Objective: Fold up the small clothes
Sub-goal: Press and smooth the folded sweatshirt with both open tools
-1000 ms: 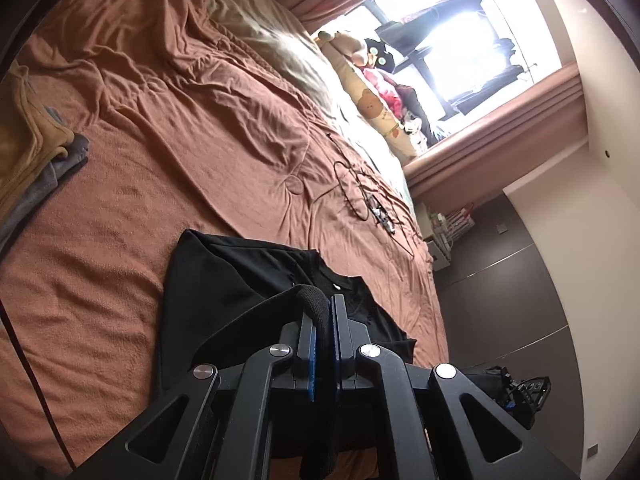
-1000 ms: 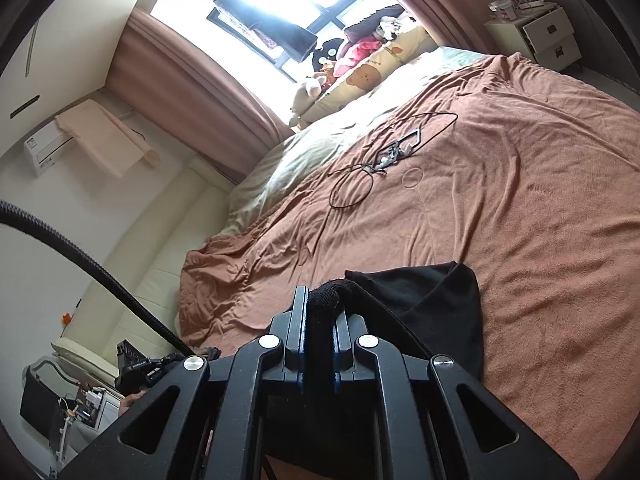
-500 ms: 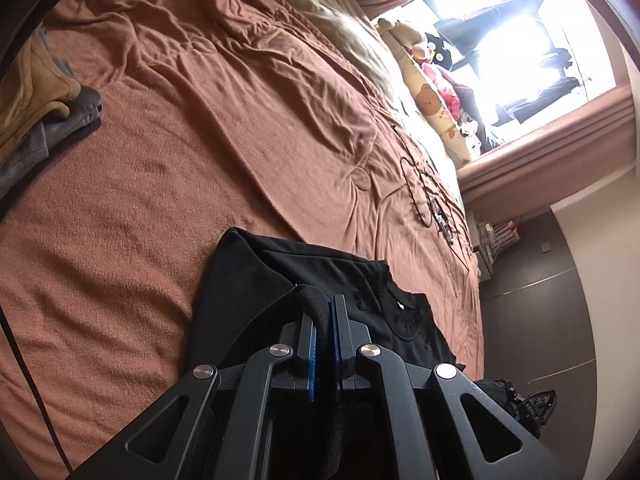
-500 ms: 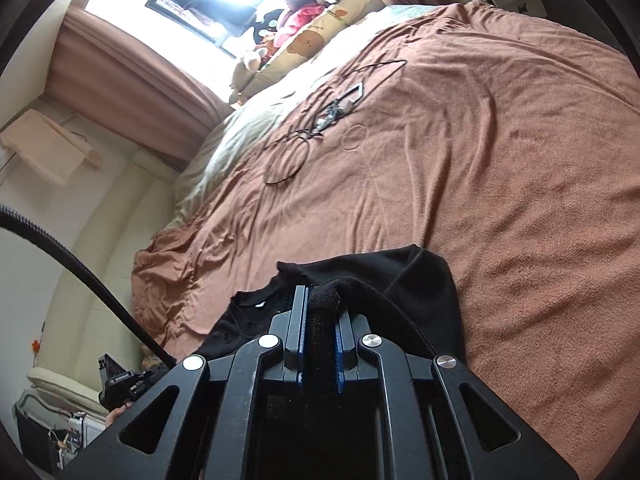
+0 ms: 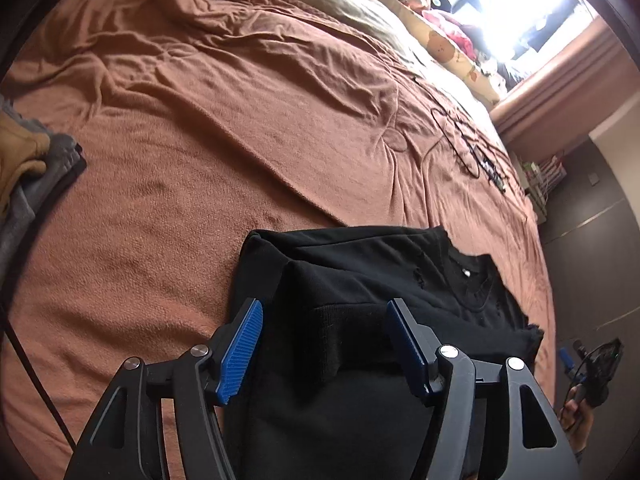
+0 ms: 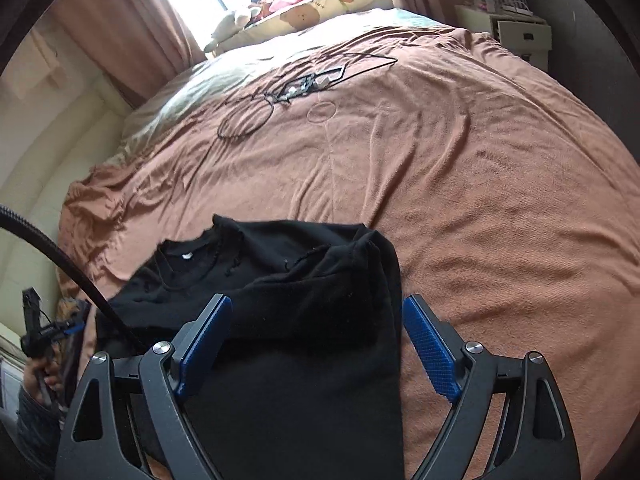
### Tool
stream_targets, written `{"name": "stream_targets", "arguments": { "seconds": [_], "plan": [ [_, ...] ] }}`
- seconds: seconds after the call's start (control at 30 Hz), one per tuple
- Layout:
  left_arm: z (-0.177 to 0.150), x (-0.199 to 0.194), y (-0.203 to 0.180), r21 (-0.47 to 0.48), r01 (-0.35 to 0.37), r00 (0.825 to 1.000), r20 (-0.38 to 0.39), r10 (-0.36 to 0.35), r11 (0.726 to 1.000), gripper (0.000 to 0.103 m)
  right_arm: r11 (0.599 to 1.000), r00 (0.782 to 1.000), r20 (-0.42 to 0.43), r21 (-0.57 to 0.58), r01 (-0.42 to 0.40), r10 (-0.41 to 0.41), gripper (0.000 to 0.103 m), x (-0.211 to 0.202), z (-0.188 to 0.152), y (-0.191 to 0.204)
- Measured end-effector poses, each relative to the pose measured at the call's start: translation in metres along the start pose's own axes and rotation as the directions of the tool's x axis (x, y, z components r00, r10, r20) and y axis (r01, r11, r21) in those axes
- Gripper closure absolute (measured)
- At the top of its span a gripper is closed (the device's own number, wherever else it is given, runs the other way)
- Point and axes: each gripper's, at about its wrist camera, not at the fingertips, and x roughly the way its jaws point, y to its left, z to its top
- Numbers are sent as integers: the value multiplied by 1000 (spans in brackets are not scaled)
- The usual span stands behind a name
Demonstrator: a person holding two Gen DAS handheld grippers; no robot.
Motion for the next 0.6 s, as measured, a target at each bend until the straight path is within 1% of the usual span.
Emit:
{"name": "stream_targets", "arguments": {
  "seconds": [0.07, 0.13, 0.2, 0.3, 0.4, 0.47, 0.53, 0.6],
  "plan": [
    [-5, 4, -8, 86, -47, 998, -31, 50, 995, 37, 996, 998, -30, -61, 61, -63, 17, 4, -3, 13],
    [-12, 10, -15, 174, -92, 993, -59, 104, 980, 37, 988, 992, -57, -111, 103, -110, 17, 7, -5, 24],
    [-21, 15, -21, 245, -117, 986, -85, 142, 962, 37, 980, 987, -74, -147, 132, -144, 17, 9, -7, 33],
    [-34, 22, -26, 315, -142, 976, -113, 185, 939, 37, 964, 975, -98, -198, 177, -199, 17, 16, -10, 43],
    [-44, 27, -30, 372, -158, 966, -132, 221, 915, 37, 950, 964, -129, -240, 198, -234, 17, 28, -14, 49],
    [-49, 31, -33, 403, -170, 959, -142, 245, 899, 37, 933, 949, -153, -280, 226, -276, 17, 38, -19, 53],
    [-53, 38, -35, 428, -181, 950, -156, 269, 886, 37, 906, 928, -169, -333, 263, -332, 17, 55, -22, 59],
    [-57, 48, -34, 452, -201, 936, -172, 306, 869, 37, 875, 908, -164, -377, 304, -386, 17, 70, -23, 65]
  ]
}}
